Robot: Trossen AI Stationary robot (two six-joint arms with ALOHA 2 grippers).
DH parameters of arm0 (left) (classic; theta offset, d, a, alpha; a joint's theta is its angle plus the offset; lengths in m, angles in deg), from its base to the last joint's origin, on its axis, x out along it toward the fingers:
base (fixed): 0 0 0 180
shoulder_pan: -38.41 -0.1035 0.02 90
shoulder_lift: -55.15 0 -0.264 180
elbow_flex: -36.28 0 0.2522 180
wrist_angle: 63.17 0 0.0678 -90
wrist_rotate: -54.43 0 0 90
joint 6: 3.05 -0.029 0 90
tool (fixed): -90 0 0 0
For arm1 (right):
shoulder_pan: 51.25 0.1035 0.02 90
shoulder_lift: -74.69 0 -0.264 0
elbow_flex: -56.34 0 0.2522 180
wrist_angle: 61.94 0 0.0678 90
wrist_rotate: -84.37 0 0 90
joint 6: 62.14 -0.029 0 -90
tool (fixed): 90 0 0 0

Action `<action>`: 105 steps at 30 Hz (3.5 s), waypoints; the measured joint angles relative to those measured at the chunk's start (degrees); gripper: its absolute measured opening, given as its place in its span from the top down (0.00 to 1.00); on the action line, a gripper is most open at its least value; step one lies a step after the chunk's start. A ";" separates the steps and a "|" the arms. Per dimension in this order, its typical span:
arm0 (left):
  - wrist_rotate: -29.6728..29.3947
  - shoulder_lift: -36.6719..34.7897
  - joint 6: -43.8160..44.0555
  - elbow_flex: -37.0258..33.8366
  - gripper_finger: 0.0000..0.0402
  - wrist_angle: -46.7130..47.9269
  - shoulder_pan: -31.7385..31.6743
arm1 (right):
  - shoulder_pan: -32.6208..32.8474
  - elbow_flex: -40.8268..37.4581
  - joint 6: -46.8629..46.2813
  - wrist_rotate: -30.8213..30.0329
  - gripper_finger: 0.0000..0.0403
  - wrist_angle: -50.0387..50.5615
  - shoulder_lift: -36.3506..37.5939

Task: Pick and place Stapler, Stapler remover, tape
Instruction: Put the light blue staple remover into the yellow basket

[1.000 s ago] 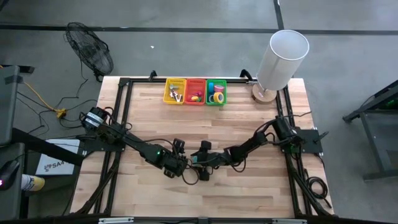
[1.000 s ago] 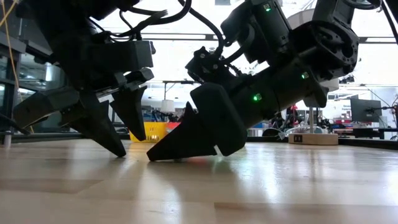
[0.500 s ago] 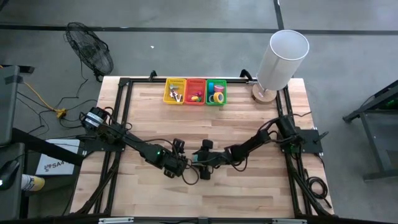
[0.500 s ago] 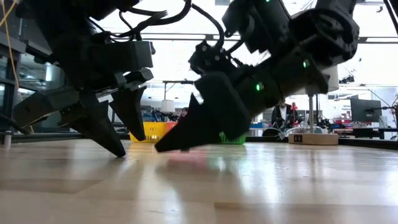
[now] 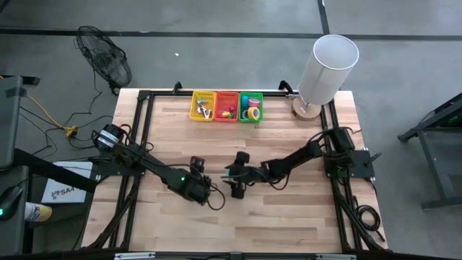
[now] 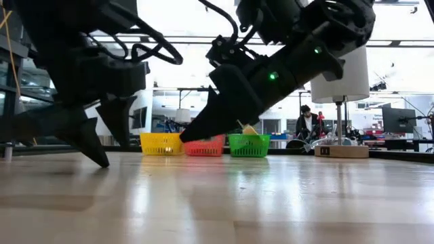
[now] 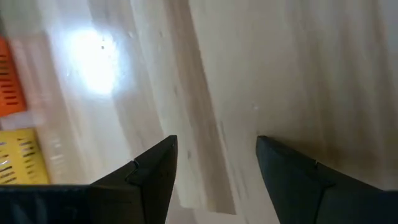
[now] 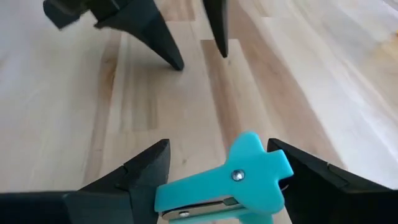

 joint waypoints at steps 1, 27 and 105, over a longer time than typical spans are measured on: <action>-0.69 -0.15 0.09 0.00 0.46 0.00 0.00 | -0.38 0.02 0.02 0.50 0.38 0.32 0.31; -36.97 -0.46 -25.20 -0.07 0.46 -12.31 2.61 | -4.73 0.11 -6.51 12.46 0.38 3.46 7.56; -34.21 -0.57 -73.13 -0.01 0.76 -49.08 2.52 | -10.86 0.11 1.29 38.82 0.37 -5.82 10.69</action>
